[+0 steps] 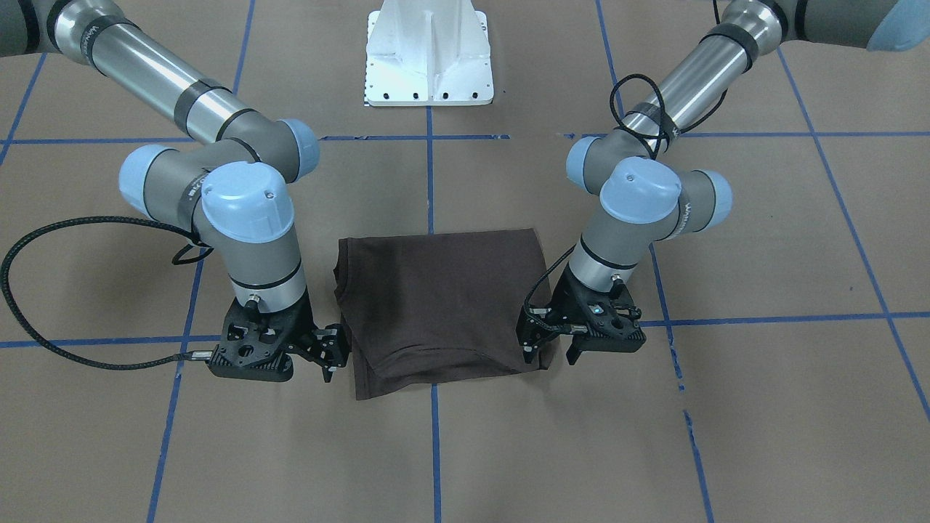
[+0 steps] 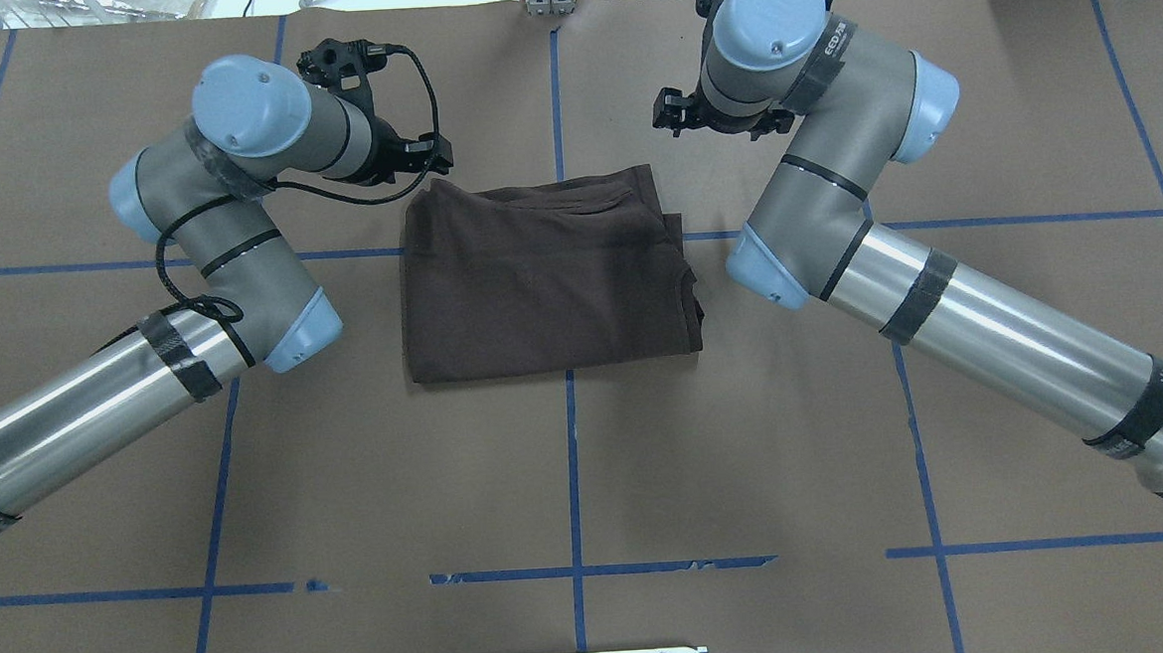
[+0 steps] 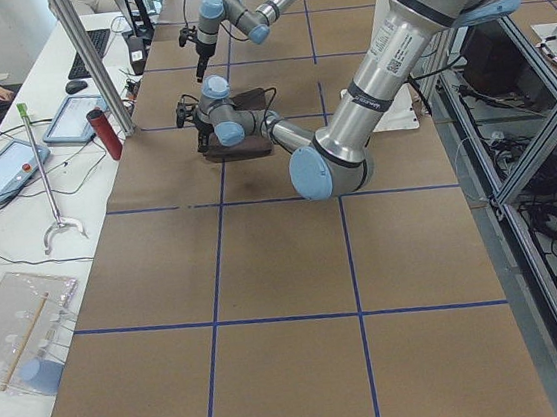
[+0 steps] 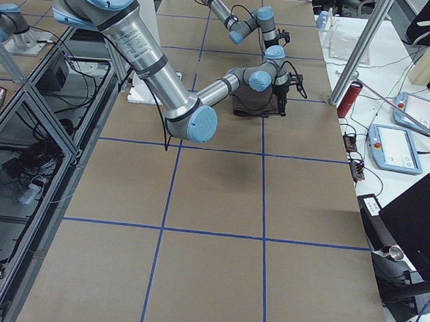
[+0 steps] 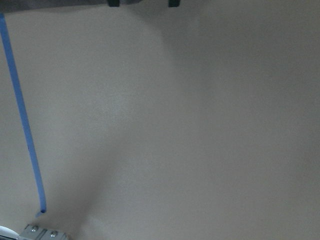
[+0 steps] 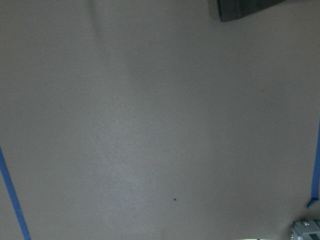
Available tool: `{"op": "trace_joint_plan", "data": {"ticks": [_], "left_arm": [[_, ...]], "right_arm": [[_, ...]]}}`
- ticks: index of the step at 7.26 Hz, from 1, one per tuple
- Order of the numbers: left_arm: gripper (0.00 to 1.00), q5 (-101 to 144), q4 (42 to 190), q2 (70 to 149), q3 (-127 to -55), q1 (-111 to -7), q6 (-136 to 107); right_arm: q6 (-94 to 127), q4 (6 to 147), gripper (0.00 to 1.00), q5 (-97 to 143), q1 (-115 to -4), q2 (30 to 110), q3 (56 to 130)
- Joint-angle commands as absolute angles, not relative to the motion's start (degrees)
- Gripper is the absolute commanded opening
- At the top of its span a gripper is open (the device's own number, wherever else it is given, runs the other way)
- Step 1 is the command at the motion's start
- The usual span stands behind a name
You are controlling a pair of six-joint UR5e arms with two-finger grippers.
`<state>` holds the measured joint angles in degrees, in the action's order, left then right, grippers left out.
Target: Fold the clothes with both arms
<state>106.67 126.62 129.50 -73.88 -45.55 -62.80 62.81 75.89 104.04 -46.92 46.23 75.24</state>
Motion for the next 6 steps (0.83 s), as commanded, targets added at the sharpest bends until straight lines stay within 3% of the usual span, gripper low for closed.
{"op": "trace_joint_plan", "data": {"ticks": [1, 3, 6], "left_arm": [[1.00, 109.59, 113.62, 121.24, -89.83, -51.21, -46.66], [1.00, 117.02, 111.36, 107.65, -100.77, -59.36, -30.23], [1.00, 123.20, 110.40, 96.88, -100.82, -77.63, -6.04]], "right_arm": [[51.57, 76.81, 1.00, 114.65, -54.54, 52.25, 79.33], [30.61, 82.76, 1.00, 122.66, -65.33, 61.65, 86.45], [5.69, 83.14, 1.00, 130.15, -79.93, 77.56, 88.77]]}}
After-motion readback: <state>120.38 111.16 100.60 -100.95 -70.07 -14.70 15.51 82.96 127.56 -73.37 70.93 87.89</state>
